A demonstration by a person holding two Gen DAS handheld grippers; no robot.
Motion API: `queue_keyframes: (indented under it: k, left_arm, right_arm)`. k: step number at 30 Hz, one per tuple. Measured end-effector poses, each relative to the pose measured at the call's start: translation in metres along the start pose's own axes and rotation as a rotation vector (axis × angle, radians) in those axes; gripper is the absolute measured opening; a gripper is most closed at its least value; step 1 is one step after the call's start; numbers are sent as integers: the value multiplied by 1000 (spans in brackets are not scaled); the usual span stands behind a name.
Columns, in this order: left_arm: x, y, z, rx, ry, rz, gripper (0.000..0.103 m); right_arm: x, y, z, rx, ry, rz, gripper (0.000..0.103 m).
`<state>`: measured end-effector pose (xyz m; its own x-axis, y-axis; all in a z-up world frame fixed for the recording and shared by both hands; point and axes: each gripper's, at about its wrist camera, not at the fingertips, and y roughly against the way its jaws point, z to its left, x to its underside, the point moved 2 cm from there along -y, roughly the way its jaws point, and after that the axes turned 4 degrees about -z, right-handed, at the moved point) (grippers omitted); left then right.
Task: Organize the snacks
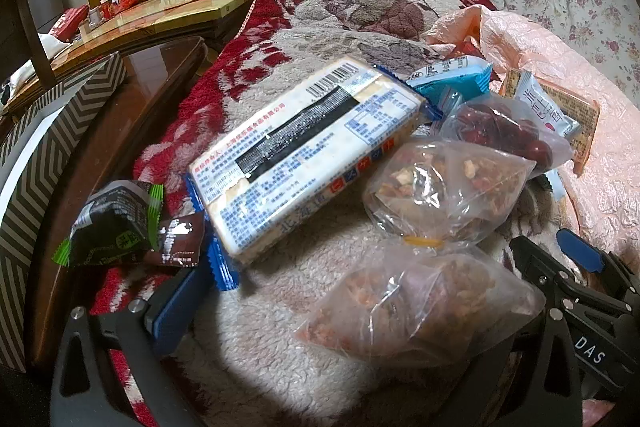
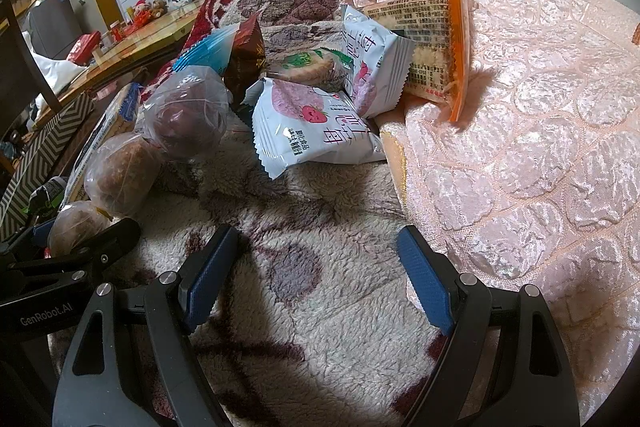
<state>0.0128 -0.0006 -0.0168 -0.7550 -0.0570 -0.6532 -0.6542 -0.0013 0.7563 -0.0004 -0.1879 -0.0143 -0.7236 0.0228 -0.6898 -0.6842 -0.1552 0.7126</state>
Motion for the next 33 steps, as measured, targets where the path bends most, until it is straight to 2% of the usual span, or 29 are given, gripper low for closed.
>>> queue_keyframes:
  k: [30, 33]
  left_arm:
    - [0, 0, -1, -11, -9, 1, 103]
    - [-1, 1, 3, 7, -5, 23, 103]
  right_arm:
    - [1, 0, 0, 0, 0, 2, 83]
    - [-2, 2, 1, 5, 10, 40, 83]
